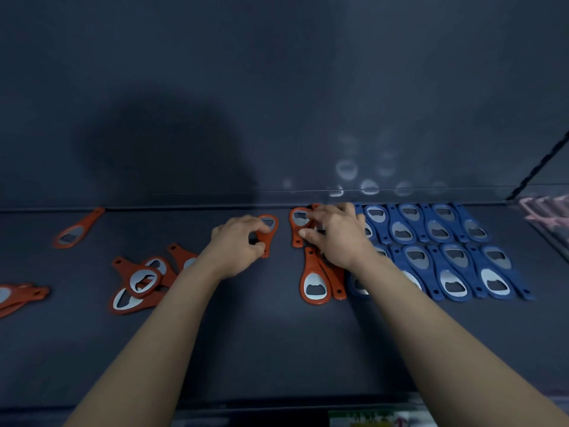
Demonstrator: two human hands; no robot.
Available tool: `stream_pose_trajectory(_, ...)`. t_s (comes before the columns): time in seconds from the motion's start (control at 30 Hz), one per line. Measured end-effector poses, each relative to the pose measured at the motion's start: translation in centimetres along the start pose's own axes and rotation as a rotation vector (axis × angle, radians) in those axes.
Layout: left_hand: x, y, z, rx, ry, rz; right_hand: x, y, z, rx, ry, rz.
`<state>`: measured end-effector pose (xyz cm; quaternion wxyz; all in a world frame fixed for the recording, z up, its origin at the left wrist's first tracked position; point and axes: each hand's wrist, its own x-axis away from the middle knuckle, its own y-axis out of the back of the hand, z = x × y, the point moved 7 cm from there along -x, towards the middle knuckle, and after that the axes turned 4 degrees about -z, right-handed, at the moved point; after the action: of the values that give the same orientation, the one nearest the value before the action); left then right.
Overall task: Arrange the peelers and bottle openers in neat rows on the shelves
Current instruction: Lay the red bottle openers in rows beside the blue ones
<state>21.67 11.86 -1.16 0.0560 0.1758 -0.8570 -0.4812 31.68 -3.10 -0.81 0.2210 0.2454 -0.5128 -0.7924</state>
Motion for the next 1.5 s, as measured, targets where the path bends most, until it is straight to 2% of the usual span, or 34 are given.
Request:
stream_pose_trajectory(0.17, 0.1, 0.0, -0.2, -0.067, -0.038, 0.001, -0.3, -0.9, 0.4, 0.081, -0.002, 0.052)
stream_pose_trajectory(0.3, -0.1, 0.0, 0.0, -0.068, -0.117, -0.001, -0.2, -1.1, 0.1, 0.053, -0.009, 0.07)
stream_pose_trajectory(0.47, 0.0, 0.0, -1.1, 0.013, -0.201, -0.065, -0.1, -0.9, 0.1, 0.022, -0.006, 0.073)
stream_pose_trajectory(0.6, 0.0, -0.4, -2.0, 0.096, -0.265, -0.07, 0.4, -0.2, -0.1, -0.029, -0.023, 0.003)
stream_pose_trajectory(0.87, -0.7, -2.0, -1.2, 0.156, -0.187, -0.017, 0.9, -0.1, -0.5, 0.0, -0.04, 0.026)
stream_pose_trajectory(1.17, -1.2, -2.1, -1.1, 0.176, -0.175, 0.009, 1.1, -0.1, -0.4, 0.007, -0.043, 0.031)
stream_pose_trajectory(1.3, -1.2, -2.1, -1.1, 0.181, -0.177, 0.016, 1.2, 0.5, -0.8, -0.081, -0.061, -0.029)
stream_pose_trajectory(1.5, -1.2, -2.2, -1.3, 0.199, -0.184, 0.011, 1.5, 1.4, -2.2, -0.09, -0.134, -0.085)
